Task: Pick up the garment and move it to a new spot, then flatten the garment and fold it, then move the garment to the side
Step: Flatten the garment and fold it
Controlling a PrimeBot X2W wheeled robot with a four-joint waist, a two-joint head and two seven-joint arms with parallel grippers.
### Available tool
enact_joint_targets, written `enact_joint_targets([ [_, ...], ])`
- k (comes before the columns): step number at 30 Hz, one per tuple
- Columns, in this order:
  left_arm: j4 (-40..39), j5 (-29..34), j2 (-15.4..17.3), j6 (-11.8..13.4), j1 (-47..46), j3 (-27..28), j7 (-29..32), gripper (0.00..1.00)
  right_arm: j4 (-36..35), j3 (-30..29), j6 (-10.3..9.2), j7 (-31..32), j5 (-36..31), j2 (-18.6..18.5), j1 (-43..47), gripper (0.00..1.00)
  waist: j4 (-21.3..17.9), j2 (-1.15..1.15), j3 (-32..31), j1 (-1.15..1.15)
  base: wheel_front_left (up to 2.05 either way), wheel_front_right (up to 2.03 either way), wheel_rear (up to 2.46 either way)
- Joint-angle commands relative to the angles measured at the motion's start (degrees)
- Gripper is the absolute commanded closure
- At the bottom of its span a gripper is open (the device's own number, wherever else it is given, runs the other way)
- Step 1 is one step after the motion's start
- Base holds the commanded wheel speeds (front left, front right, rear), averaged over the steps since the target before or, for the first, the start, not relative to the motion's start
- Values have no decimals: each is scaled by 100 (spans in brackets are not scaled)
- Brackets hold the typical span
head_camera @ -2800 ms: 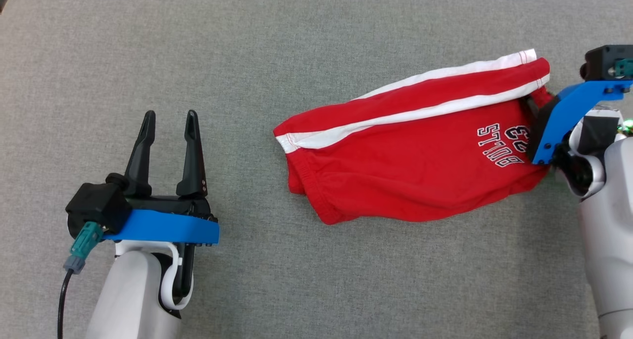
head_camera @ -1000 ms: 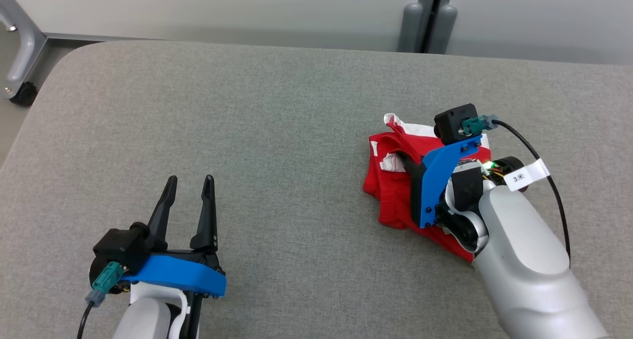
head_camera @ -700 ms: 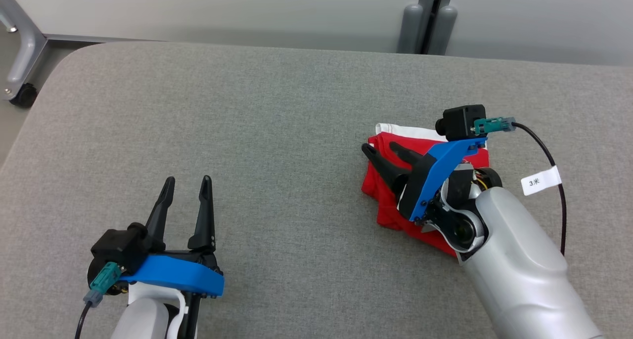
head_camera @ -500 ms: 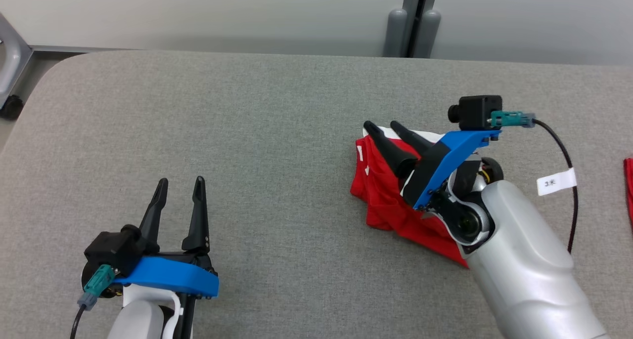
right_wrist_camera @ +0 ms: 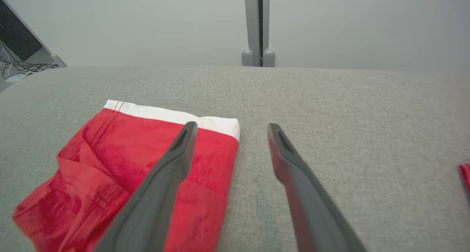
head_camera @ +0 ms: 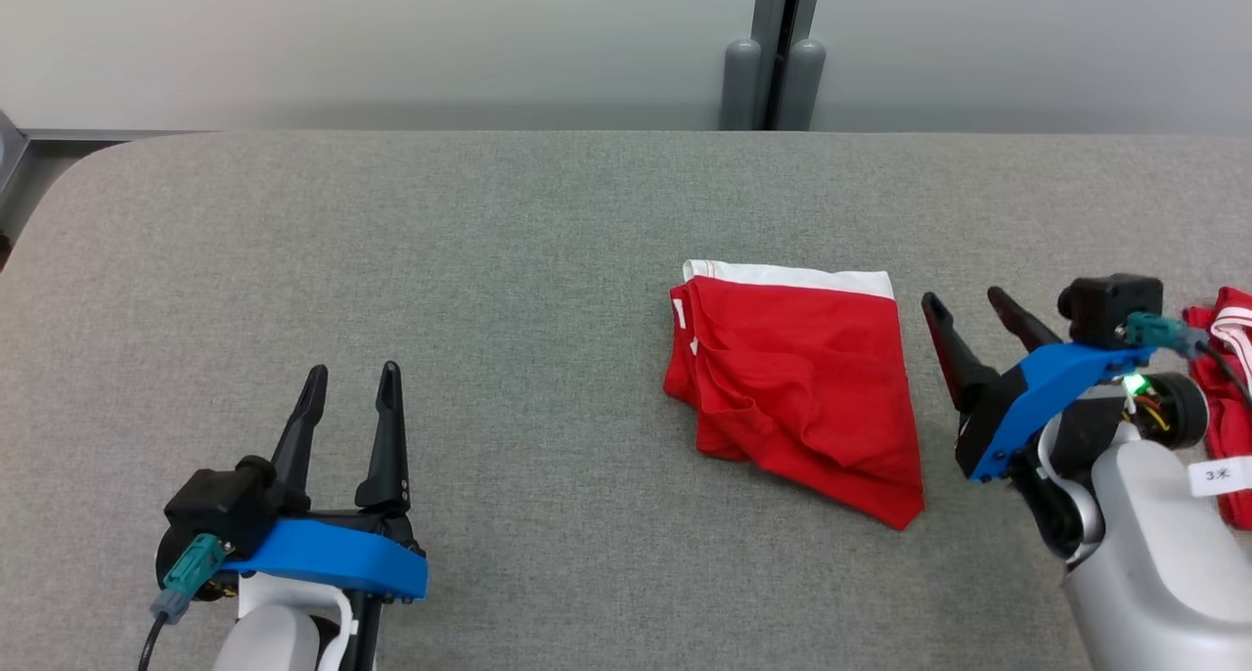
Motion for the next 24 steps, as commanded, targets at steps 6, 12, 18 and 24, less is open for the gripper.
enact_joint_targets([
  [6,19,-32,59,-13,-87,-93,-26,0,191,191,3,-77,-602,262,277,100,76,0,27,0,0,0,0],
  [12,80,3,109,-13,-56,-122,-26,0,458,922,3,234,-1027,520,291,100,157,0,-36,0,0,0,0],
  [18,108,30,108,-12,38,-116,-26,0,334,1681,3,397,-629,750,450,100,164,0,-131,0,0,0,0],
  [24,79,34,109,-12,99,-61,-26,0,-319,2572,3,675,566,843,737,100,96,0,-180,0,0,0,0],
])
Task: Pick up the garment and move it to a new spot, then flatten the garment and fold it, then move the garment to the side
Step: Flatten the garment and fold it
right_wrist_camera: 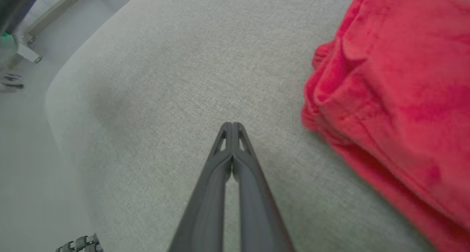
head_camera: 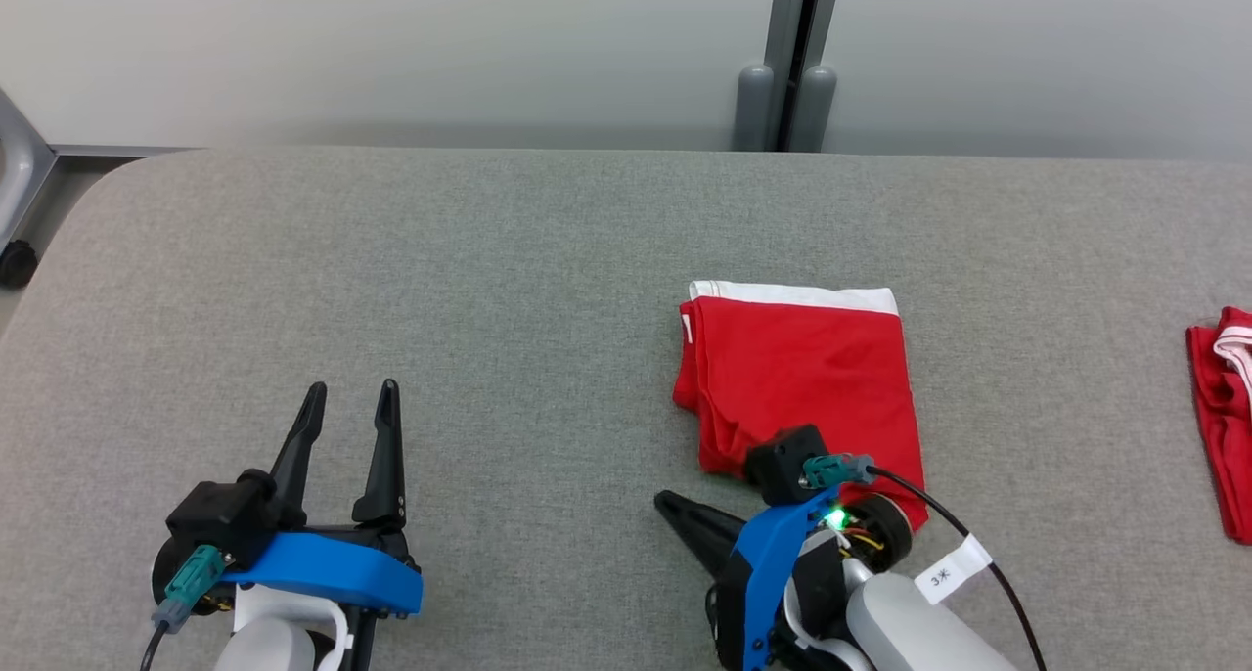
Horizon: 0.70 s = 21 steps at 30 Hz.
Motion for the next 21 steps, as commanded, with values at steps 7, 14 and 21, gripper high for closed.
enact_joint_targets([
  [7,-66,60,1,-11,124,215,-26,0,-1076,-49,3,-385,822,-1,311,3,-202,0,-68,0,0,0,0],
  [14,-102,140,-43,-10,232,453,-26,0,-1915,-1554,3,-1034,485,-75,854,0,-395,0,-177,0,0,0,0],
  [21,-164,242,-81,-11,396,608,-26,0,-2375,-3074,3,-1216,-221,-84,1407,0,-517,0,-327,0,0,0,0],
])
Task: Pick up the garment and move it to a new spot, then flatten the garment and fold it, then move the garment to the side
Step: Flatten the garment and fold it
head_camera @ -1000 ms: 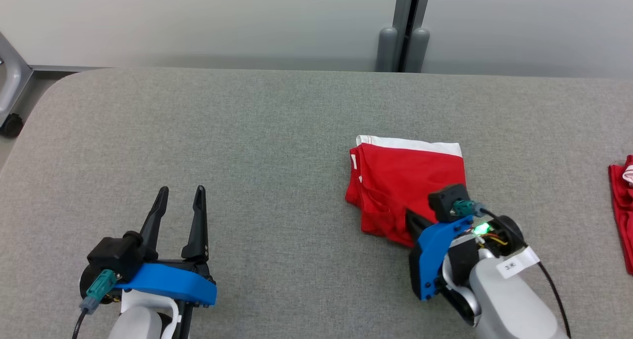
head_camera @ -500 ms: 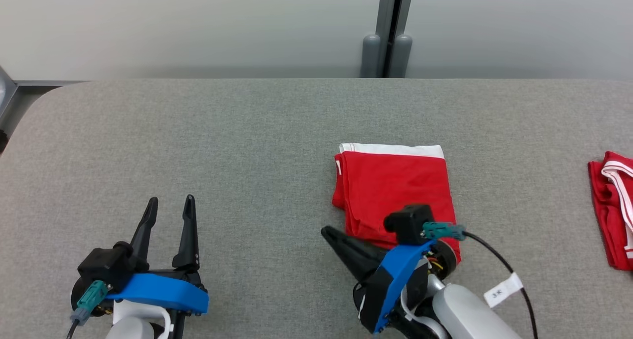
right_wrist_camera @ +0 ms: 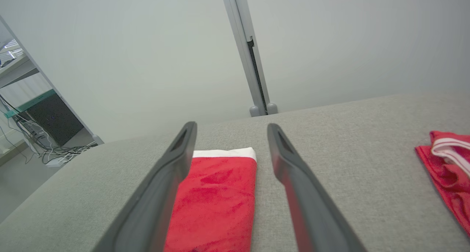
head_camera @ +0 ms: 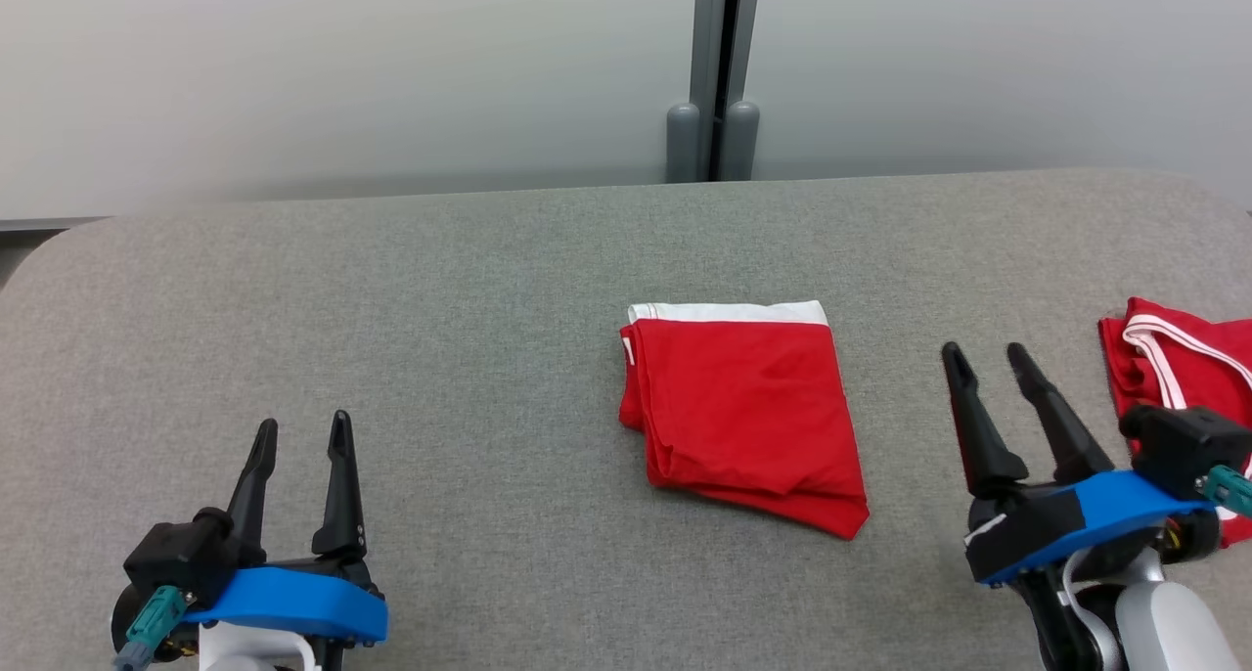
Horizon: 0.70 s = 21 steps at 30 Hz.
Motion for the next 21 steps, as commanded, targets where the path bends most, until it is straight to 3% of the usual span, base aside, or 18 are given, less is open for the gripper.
enact_joint_targets([
  [1,-29,53,3,-11,67,58,-26,0,-91,-213,3,-31,-298,-57,173,0,-50,0,-52,0,0,0,0],
  [10,81,167,31,-11,219,208,-26,0,209,-623,3,-244,-1327,-239,510,0,-152,0,-241,0,0,0,0],
  [21,189,203,56,-11,224,214,-26,0,636,-499,3,-357,-1292,-143,540,0,-150,0,-339,0,0,0,0],
])
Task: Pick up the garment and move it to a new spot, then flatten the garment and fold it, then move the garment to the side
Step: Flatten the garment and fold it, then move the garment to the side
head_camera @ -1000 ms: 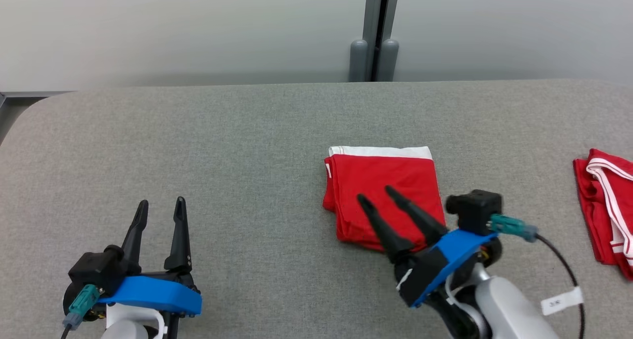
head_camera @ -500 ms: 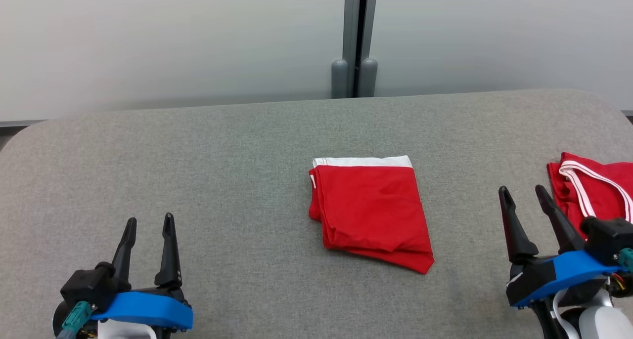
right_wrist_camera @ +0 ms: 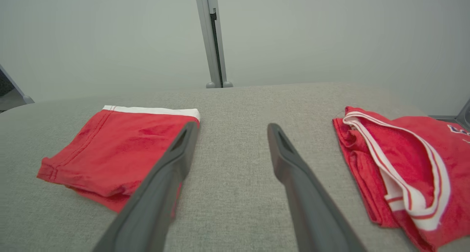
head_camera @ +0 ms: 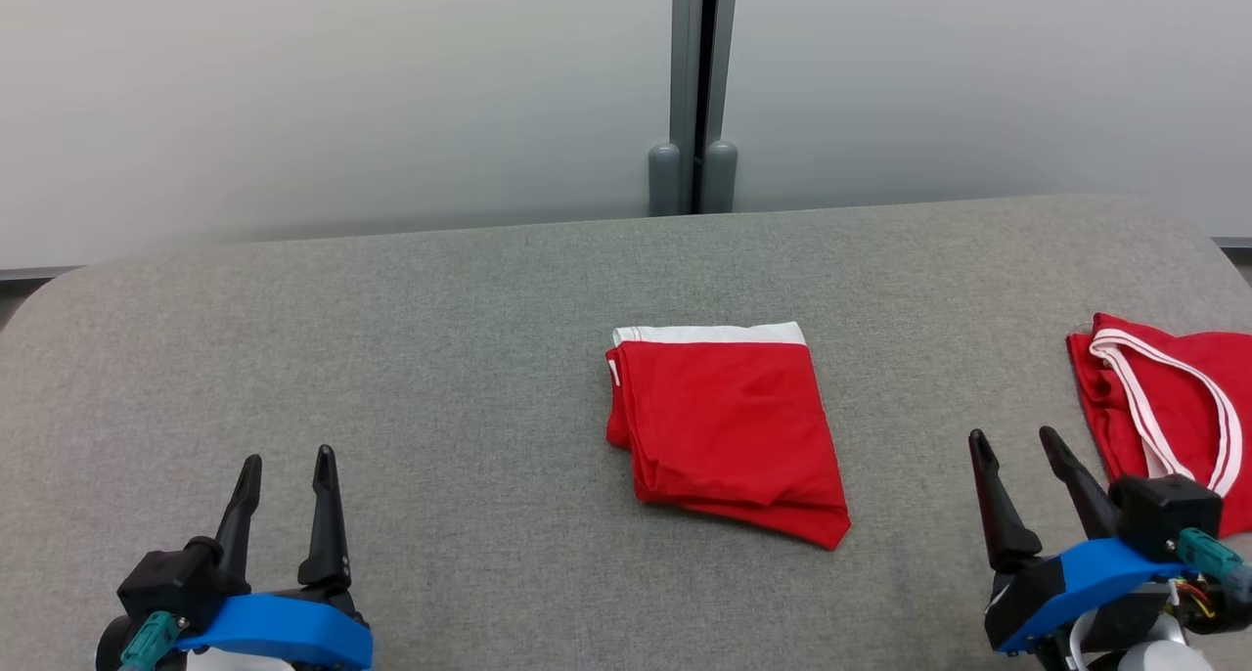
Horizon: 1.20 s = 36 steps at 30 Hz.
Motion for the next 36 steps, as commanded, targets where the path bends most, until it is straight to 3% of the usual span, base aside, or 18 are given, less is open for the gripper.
enact_joint_targets([
  [1,13,44,50,-11,-21,-16,-26,0,28,34,3,-32,43,18,45,0,7,0,2,0,0,0,0],
  [22,108,114,76,-11,-188,-65,-26,0,109,361,3,124,219,-59,-308,0,-17,0,211,0,0,0,0],
  [28,48,134,78,-11,-326,-133,-26,0,276,597,3,1209,419,-125,-937,0,49,0,401,0,0,0,0],
  [36,-109,125,96,-11,-627,-323,-26,0,925,232,3,2691,585,166,-2099,0,348,0,865,0,0,0,0],
])
